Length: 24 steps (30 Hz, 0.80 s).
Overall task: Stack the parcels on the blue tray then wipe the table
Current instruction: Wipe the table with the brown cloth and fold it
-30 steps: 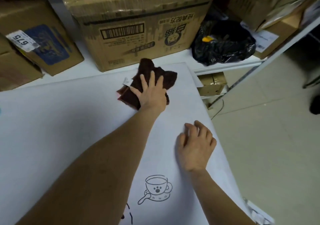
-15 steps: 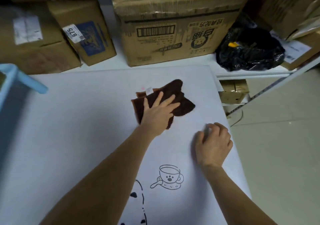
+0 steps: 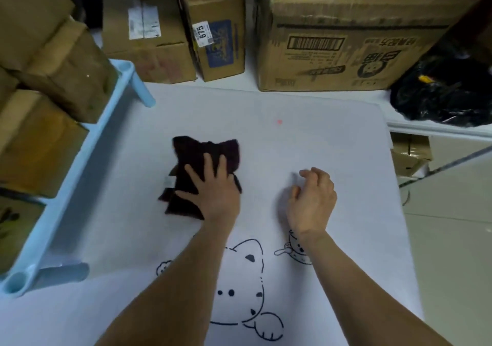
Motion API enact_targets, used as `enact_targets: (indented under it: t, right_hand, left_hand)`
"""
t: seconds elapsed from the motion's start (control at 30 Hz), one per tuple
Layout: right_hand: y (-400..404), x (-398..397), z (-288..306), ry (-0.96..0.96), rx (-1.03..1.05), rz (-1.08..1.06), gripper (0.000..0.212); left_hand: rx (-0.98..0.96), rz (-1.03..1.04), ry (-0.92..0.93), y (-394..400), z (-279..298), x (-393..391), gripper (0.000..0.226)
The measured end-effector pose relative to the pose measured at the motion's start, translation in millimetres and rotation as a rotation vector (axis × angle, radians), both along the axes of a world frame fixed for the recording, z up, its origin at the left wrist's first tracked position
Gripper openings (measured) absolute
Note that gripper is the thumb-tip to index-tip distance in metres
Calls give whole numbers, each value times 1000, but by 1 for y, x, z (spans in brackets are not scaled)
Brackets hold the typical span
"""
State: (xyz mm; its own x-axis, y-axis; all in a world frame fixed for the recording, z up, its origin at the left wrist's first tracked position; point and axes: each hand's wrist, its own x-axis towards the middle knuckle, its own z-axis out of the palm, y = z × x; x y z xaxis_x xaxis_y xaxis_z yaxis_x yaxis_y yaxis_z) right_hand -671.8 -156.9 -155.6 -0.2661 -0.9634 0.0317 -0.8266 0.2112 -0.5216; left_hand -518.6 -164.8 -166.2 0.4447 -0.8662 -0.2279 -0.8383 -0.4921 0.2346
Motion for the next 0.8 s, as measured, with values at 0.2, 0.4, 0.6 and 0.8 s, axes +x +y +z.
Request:
enact_targets:
  t: [0.2,0.4,0.6,0.8]
  right_hand:
    - [13,16,8,30,20,268,43]
    - [32,-17,12,58,185,270,42]
    - [43,-58,25,11,199,136,43]
    - [68,-73,25,86,279,147,44]
  left_hand:
    - [50,-61,18,19,-3,24,51]
    - [55,-49,36,50,1,-50,54]
    - [-15,-809,70,140,0,-159,60]
    - [-3,-622,-43,154,-2,-100,55]
